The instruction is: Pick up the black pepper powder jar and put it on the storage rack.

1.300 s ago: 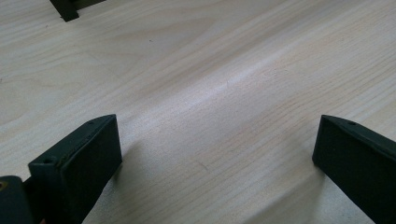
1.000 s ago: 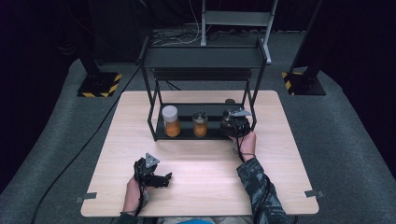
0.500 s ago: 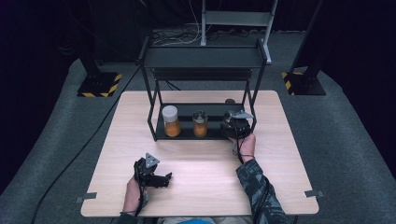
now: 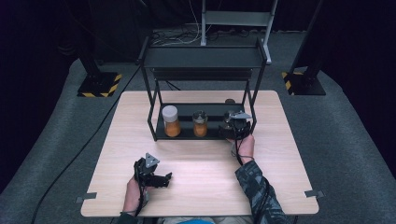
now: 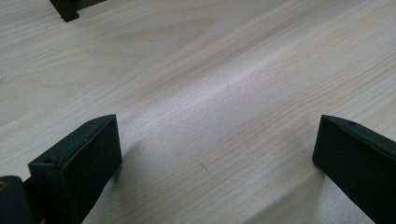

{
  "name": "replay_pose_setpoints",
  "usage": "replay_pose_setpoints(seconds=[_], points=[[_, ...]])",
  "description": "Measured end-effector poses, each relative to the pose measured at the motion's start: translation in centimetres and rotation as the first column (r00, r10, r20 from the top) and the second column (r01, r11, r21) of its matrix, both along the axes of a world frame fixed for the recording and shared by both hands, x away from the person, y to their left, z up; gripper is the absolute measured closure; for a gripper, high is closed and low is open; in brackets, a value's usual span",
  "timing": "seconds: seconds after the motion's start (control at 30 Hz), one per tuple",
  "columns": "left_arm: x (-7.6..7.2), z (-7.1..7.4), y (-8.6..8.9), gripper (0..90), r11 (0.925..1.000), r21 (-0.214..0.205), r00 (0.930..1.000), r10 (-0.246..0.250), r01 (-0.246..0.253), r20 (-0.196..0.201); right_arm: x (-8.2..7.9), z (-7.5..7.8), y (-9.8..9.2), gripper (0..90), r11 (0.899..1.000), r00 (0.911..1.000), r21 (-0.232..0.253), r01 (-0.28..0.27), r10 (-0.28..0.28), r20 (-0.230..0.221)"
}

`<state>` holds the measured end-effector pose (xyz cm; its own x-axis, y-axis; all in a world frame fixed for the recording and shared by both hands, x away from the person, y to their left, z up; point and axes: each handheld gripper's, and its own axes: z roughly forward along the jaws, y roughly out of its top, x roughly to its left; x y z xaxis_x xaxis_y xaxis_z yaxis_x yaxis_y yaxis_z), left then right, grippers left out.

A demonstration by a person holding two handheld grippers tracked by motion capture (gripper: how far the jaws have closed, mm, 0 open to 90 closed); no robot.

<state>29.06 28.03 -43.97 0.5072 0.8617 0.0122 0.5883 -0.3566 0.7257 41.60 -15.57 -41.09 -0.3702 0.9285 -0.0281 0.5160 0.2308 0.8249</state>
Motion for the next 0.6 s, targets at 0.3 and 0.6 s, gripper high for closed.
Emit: replay_pose_setpoints(seconds=[0.3, 0.6], points=[[0.0, 0.0, 0.0, 0.6, 1.0000, -0.002, 1.0000, -0.001, 0.001, -0.002, -1.9, 1.0, 1.0, 2.7, 1.000, 1.0000, -0.023, 0.002, -0.002, -0.008], [0.1, 0.0, 0.1, 0.6, 1.0000, -0.009, 1.0000, 0.000, 0.000, -0.007, -4.7, 1.2, 0.7, 1.3, 0.997, 0.9978, -0.038, -0.066, 0.066, 0.001]])
